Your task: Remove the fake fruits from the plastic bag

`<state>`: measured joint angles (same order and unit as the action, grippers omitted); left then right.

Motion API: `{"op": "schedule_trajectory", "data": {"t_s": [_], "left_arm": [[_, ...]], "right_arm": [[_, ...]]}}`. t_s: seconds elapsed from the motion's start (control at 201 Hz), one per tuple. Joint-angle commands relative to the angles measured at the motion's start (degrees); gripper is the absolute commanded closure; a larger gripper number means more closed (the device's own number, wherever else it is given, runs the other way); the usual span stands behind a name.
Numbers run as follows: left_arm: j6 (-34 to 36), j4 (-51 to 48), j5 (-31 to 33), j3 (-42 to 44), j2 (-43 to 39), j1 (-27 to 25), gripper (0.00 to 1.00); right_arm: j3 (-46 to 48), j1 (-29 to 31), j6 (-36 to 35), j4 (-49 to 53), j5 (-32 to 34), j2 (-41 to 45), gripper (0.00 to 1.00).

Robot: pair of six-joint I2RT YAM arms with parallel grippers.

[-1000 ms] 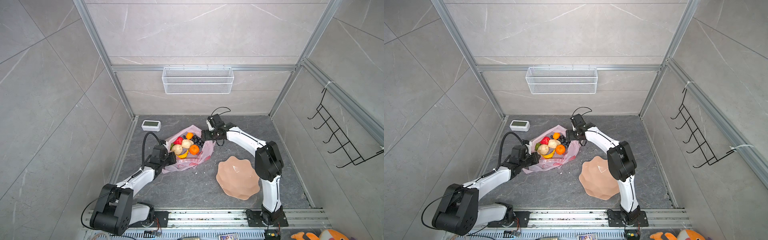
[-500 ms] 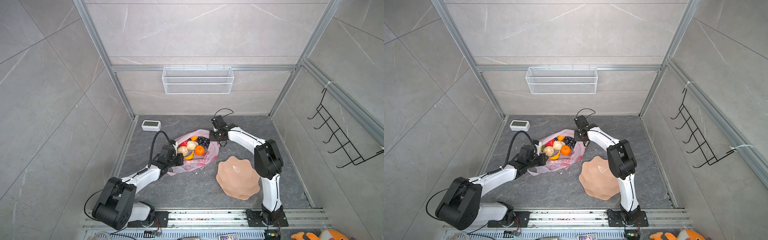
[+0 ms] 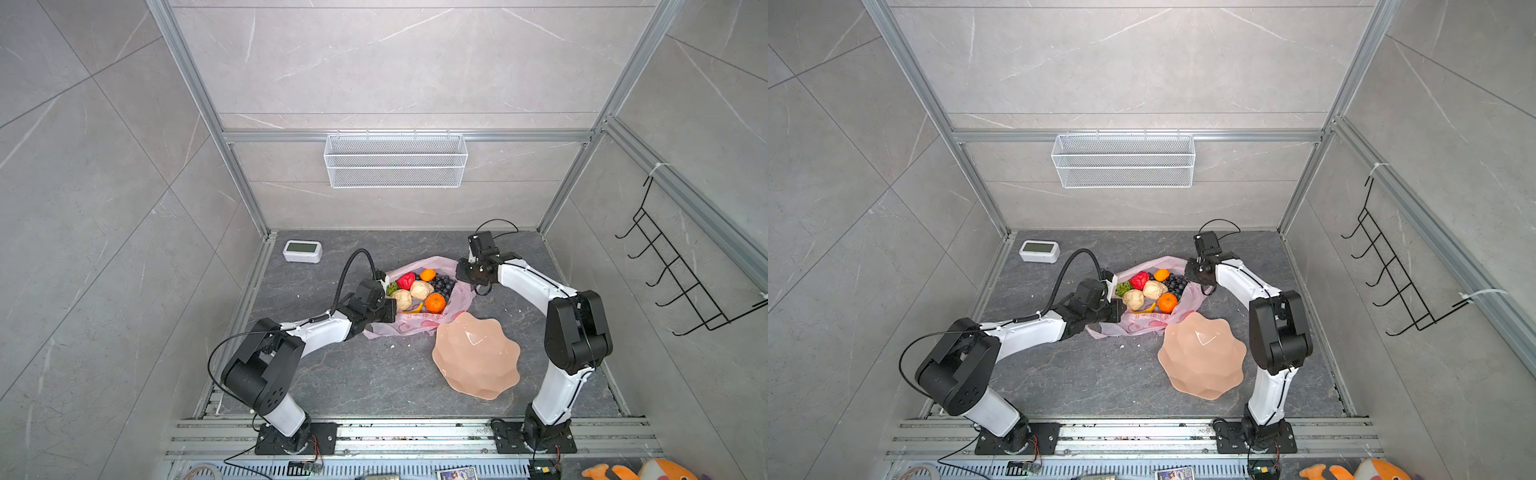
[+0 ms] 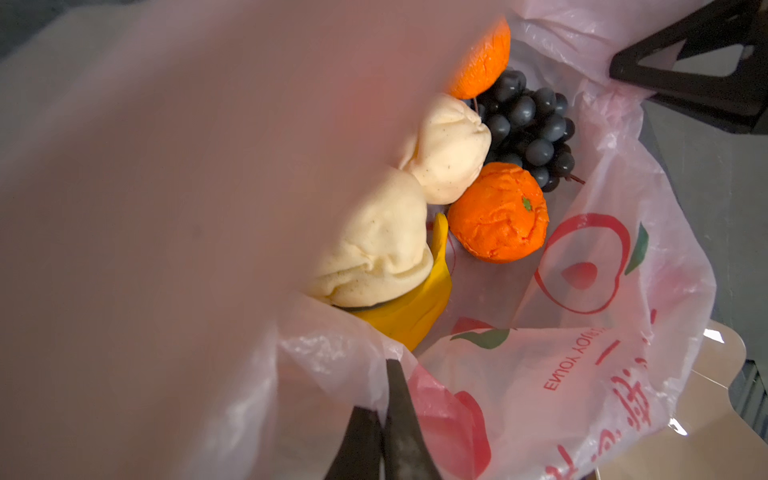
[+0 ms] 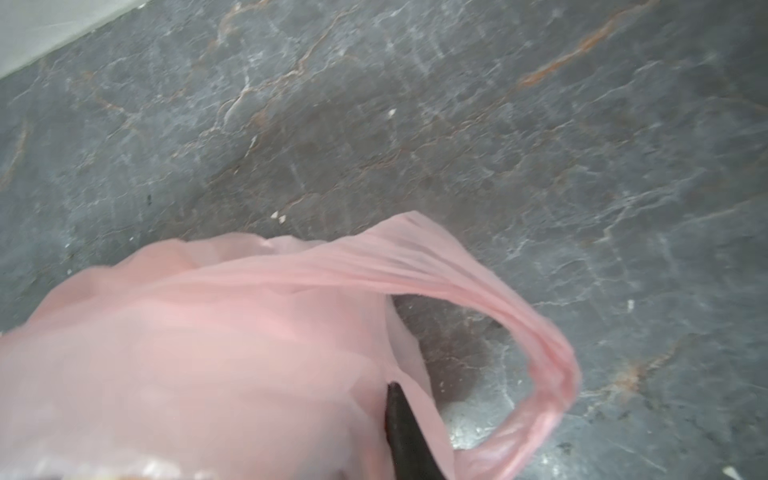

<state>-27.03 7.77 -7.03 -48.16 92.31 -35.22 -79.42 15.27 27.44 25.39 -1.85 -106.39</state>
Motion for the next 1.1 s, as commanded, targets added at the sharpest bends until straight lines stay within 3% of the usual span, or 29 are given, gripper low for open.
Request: {"op": "schedule_trajectory", "data": {"t_s": [0.0,0.269,0.508,0.672,0.802,0.951,1.095], "left_arm": [[2.56,-0.94,4.71,-0.2,-0.03,0.19,1.0],[4.27,0.05,15.08,4.23,-4.1,0.89,1.0],[3.59,0.1,14.65,5.97,-6.14,3.27,1.0],[4.77,0.24,12.83,5.25,-5.37,1.51,1.0],[6.1,0.15,12.17,3.98,-4.66,-1.03,1.0],[6.02,0.14,11.97,3.87,-4.56,-1.35,1.0],[5.51,0.13,11.65,4.21,-5.21,-1.41,1.0]], "right_arm": [[2.02,0.45,0.74,-1.94,-2.92,1.04,0.76],[-0.29,3.17,2.18,-3.86,-4.56,-3.63,0.78],[-7.07,7.07,2.13,-2.04,-2.45,-7.86,0.8],[-5.9,6.51,1.74,-0.43,3.51,-6.35,0.79],[-2.77,4.1,2.29,-2.04,2.0,-4.94,0.79],[-1.75,4.0,2.53,-3.3,-0.35,-4.38,0.7],[-2.1,4.06,3.88,-0.17,2.44,-2.49,0.47]]}}
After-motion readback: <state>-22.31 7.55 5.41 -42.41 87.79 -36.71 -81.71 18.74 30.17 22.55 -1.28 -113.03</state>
